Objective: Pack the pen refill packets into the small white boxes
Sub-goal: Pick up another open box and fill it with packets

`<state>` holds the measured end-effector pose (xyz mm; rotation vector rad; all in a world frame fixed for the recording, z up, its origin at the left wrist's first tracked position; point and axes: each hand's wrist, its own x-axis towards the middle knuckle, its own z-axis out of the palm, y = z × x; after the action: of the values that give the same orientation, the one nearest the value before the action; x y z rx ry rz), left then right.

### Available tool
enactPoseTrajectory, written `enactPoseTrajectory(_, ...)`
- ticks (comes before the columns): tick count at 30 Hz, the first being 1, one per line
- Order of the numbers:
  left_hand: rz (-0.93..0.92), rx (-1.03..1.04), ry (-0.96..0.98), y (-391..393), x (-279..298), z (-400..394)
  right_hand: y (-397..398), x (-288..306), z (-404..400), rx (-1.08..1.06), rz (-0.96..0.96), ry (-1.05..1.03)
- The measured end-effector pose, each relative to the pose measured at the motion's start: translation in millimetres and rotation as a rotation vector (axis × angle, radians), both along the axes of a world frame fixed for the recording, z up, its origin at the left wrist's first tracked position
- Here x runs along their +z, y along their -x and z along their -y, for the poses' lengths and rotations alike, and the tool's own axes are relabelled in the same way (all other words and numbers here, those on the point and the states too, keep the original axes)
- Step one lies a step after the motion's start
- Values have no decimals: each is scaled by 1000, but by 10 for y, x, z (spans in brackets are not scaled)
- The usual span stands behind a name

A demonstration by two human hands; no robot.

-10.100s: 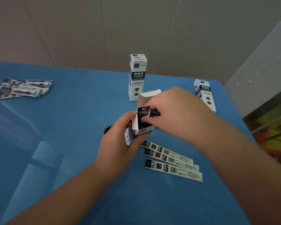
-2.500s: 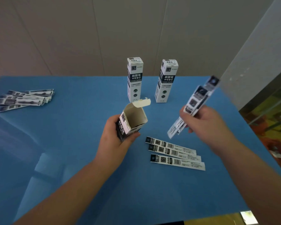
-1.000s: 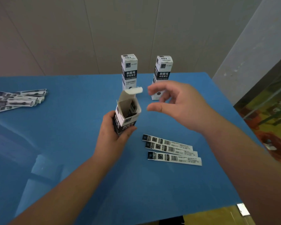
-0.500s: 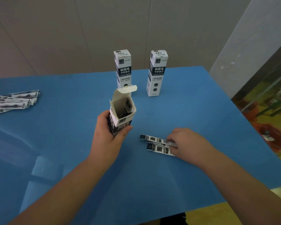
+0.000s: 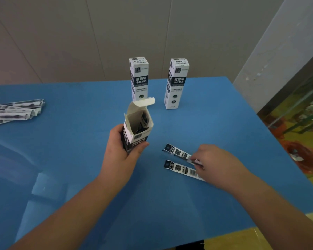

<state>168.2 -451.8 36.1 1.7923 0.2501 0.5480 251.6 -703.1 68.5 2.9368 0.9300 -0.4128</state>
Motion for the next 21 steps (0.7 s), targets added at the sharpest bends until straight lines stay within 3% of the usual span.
enactPoseTrajectory(11, 11, 20, -11, -20, -32, -13, 78, -252, -50, -45, 130, 54)
enactPoseTrajectory(21, 1, 7, -8, -15, -25, -22, -3, -131, -249, -104, 36, 167)
